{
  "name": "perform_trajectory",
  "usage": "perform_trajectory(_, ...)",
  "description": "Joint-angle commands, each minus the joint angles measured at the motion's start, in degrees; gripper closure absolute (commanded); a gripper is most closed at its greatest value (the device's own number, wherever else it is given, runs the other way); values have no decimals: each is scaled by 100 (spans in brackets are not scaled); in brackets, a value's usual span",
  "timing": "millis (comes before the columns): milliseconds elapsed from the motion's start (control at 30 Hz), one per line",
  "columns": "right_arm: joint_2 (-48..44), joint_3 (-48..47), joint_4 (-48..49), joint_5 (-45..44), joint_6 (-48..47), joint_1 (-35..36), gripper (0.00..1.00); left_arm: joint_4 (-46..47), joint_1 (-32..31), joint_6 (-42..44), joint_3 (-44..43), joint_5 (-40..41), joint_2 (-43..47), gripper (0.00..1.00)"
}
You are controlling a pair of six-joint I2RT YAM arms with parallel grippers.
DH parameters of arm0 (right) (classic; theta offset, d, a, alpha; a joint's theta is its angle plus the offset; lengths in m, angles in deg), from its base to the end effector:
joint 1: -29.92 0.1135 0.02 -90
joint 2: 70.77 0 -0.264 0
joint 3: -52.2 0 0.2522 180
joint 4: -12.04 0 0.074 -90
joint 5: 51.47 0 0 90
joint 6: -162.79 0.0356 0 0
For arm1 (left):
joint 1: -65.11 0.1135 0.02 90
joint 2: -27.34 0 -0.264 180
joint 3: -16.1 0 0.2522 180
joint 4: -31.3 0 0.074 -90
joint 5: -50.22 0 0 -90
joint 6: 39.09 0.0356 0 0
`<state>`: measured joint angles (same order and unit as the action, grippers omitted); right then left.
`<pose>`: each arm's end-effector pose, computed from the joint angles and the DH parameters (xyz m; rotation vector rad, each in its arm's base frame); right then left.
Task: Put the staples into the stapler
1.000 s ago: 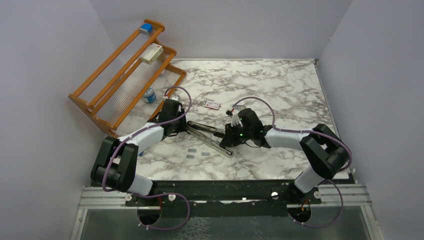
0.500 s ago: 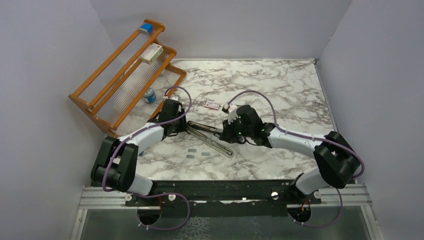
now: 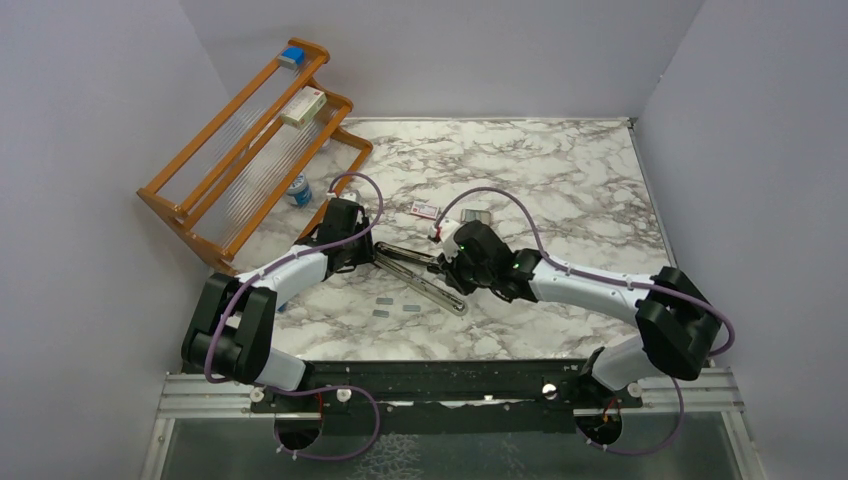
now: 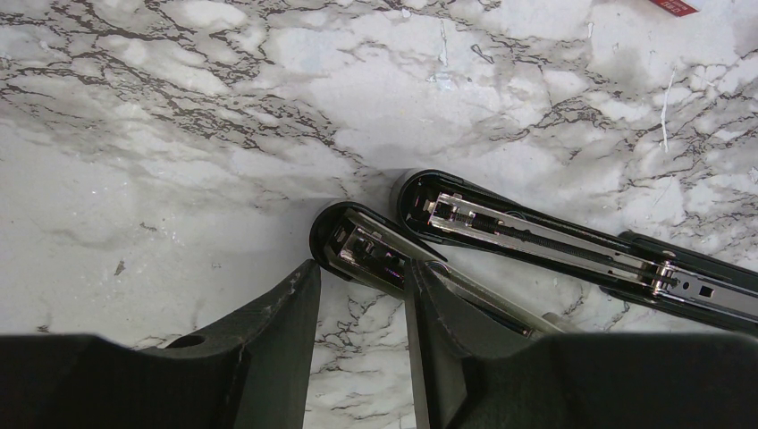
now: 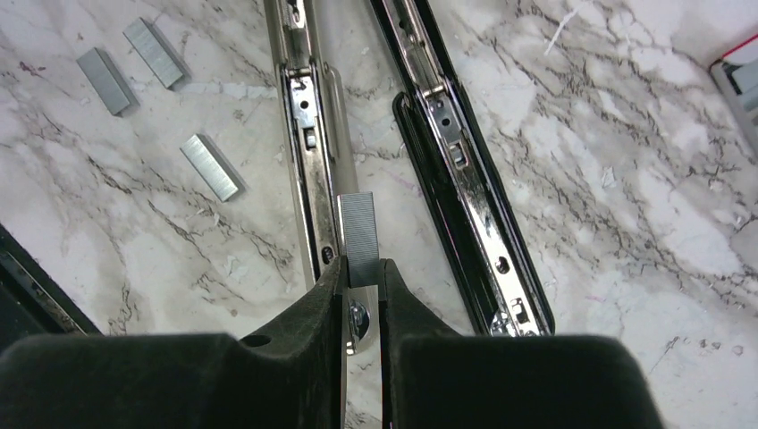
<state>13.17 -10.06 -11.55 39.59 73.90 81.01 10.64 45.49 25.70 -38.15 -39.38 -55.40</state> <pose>0.1902 0.2367 0.2050 -1.0262 2.1799 0.4561 0.2638 -0.0938 0.1722 -0.1231 2.4553 -0.3412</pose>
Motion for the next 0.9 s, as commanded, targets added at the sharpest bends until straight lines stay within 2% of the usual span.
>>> perform_trajectory(0,207,-372,-203,-363,-279,185,86,-269,5,95,-27,-115,-169,58)
perform_trajectory(867,605,-594,-351,-406,-256,463,86,-256,3,87,6,-131,-184,58)
